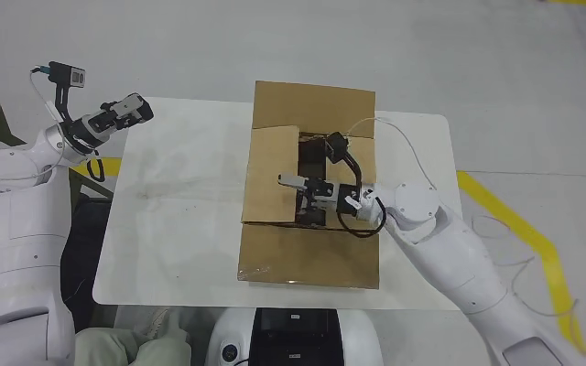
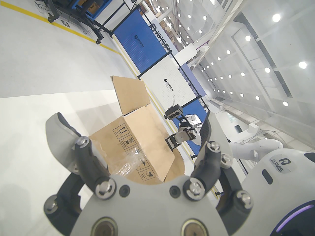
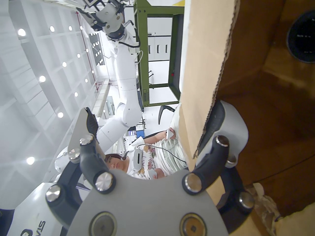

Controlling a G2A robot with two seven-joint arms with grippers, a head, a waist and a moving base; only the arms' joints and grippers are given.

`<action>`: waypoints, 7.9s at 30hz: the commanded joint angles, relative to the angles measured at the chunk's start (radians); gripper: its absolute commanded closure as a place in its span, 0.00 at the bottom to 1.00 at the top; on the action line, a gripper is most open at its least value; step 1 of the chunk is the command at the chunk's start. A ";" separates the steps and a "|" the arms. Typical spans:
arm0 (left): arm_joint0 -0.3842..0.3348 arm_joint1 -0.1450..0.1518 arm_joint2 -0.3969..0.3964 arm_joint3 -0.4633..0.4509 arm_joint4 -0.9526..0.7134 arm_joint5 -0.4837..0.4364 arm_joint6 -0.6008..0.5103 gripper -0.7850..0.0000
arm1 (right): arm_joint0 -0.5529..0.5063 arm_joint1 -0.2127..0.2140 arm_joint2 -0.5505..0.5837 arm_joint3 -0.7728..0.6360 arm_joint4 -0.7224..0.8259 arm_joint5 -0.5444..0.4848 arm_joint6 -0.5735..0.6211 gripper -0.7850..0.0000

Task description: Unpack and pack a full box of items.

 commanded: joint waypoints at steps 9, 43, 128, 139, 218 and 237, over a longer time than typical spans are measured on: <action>0.000 0.000 0.000 0.000 0.000 0.000 0.000 0.00 | 0.056 -0.025 -0.040 -0.037 0.009 -0.029 0.013 0.00; -0.004 0.004 -0.004 -0.109 -0.081 0.087 -0.006 0.00 | 0.300 -0.218 -0.363 0.089 -0.117 0.016 -0.116 0.00; -0.177 -0.028 0.373 -0.267 -0.026 0.308 -0.085 0.00 | -0.304 -0.060 0.211 -0.456 -0.419 0.196 0.156 0.00; -0.259 -0.061 0.570 -0.332 0.100 0.389 -0.064 0.00 | -0.435 -0.026 0.318 -0.539 -0.393 0.177 0.208 0.00; -0.528 -0.327 1.125 -0.069 0.322 0.651 0.269 0.00 | -0.575 0.045 0.296 -0.621 -0.346 0.223 0.187 0.00; -0.524 -0.374 1.085 -0.020 0.336 0.541 0.360 0.00 | -0.559 0.057 0.270 -0.584 -0.345 0.235 0.135 0.00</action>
